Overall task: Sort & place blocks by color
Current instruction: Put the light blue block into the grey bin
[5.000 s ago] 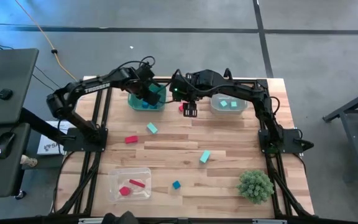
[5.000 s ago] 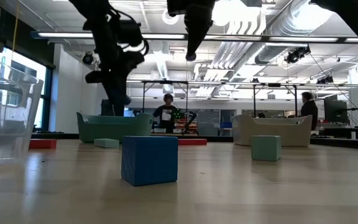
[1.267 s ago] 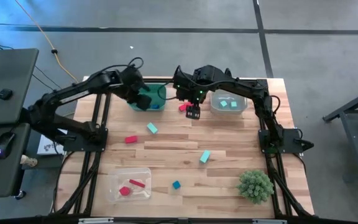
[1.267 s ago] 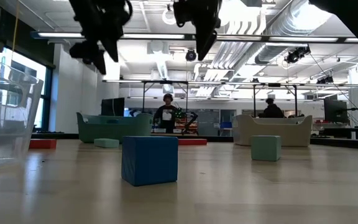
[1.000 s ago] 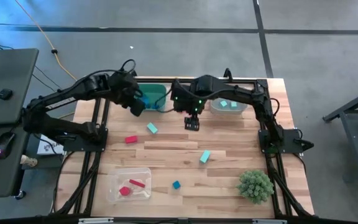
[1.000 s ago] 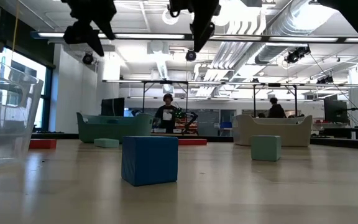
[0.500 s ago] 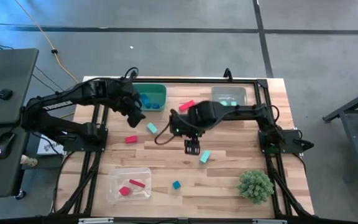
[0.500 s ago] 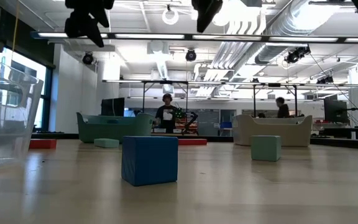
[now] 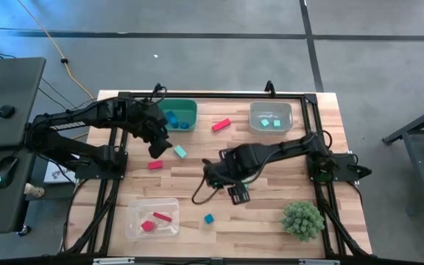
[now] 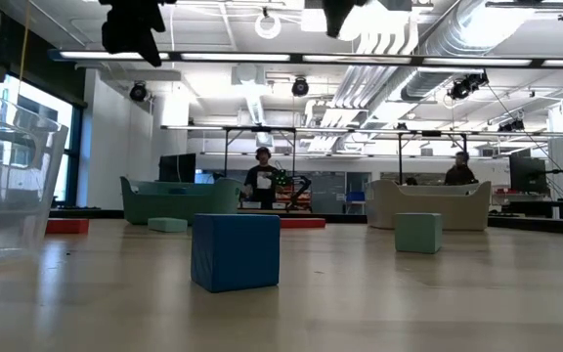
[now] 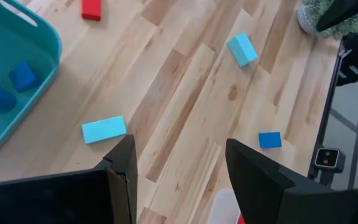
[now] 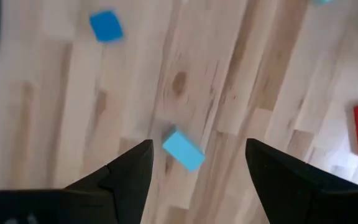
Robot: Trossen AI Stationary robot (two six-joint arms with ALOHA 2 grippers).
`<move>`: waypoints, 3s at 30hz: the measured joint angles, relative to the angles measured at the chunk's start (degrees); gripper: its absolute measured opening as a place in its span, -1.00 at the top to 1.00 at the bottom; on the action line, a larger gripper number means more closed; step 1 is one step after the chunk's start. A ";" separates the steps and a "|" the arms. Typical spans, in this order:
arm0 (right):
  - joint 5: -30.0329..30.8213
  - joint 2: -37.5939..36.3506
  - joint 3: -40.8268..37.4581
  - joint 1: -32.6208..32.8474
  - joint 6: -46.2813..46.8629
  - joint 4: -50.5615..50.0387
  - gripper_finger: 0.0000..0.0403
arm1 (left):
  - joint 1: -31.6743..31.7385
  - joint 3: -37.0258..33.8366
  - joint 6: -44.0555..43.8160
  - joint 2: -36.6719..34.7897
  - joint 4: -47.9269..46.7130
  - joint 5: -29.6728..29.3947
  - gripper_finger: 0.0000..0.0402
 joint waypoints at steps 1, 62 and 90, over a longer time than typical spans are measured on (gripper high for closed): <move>-0.01 0.00 -1.45 0.49 -1.20 0.04 -0.22 | -0.26 0.00 0.00 0.00 0.00 0.00 0.21; 3.23 -0.02 -44.60 1.45 -11.83 25.47 0.46 | -1.53 0.00 -0.26 0.11 0.00 -1.55 0.21; 18.40 -6.72 -37.69 -15.41 -6.02 19.36 0.46 | -1.55 -0.02 -1.57 0.13 0.07 -1.96 0.21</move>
